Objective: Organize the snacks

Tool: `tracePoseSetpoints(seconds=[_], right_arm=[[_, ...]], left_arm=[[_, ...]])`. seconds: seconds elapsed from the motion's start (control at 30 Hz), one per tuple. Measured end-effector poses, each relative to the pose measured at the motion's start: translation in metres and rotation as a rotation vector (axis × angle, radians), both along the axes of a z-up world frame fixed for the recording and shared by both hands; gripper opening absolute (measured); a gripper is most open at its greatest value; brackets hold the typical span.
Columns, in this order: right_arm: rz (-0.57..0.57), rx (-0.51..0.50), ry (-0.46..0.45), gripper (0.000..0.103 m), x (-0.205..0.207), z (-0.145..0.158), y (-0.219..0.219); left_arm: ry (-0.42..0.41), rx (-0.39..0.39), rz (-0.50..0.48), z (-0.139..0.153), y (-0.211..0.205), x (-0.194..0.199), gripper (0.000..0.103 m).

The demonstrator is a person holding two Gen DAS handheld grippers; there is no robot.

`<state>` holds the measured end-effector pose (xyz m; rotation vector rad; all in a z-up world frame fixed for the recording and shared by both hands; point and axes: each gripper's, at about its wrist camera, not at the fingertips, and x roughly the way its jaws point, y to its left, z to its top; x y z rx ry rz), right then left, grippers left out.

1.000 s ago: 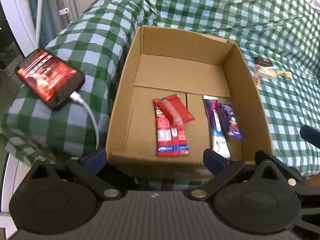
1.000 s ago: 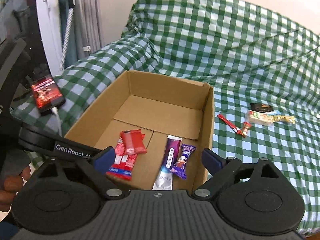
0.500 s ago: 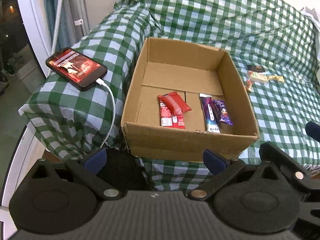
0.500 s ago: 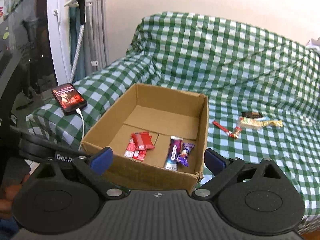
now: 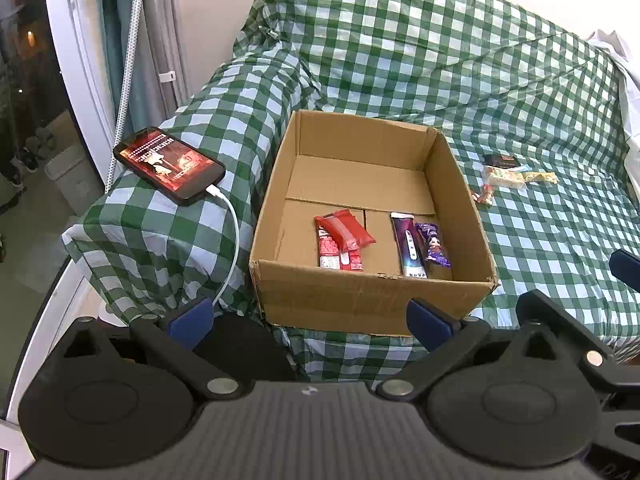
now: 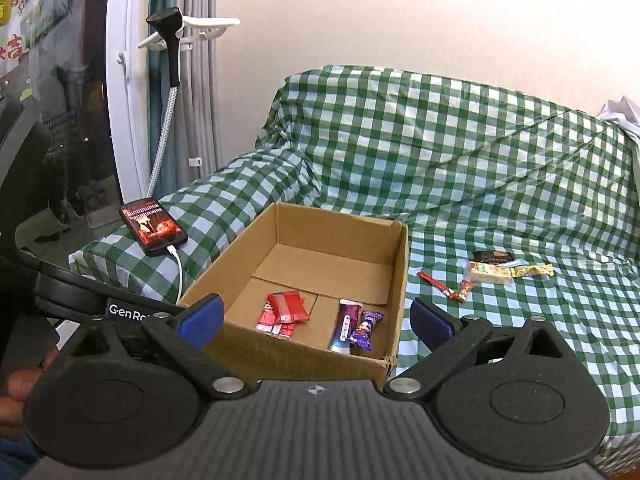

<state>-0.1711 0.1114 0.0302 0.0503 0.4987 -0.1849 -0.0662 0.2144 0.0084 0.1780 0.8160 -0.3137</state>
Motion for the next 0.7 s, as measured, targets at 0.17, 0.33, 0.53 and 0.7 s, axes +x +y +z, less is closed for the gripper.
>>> tracePoseSetpoints(seconds=[0.17,0.33,0.53,0.7], right_arm=[[-0.001,0.002,-0.006,0.100,-0.0027,0.0003,0.0002],[-0.002,0.002,-0.008,0.100,-0.0044,0.0005,-0.0012],[-0.003,0.010,-0.003,0.100,-0.0055,0.0000,-0.0027],[-0.006,0.020,0.007,0.100,-0.0033,-0.0023,-0.0025]], left_arm=[[-0.001,0.002,-0.002,0.0010,0.0001,-0.0025,0.103],[-0.001,0.004,-0.002,0.0010,-0.0002,-0.0039,0.103],[0.005,0.013,-0.007,0.0011,-0.0009,-0.0044,0.103],[0.015,0.020,-0.012,-0.0012,-0.0015,-0.0003,0.103]])
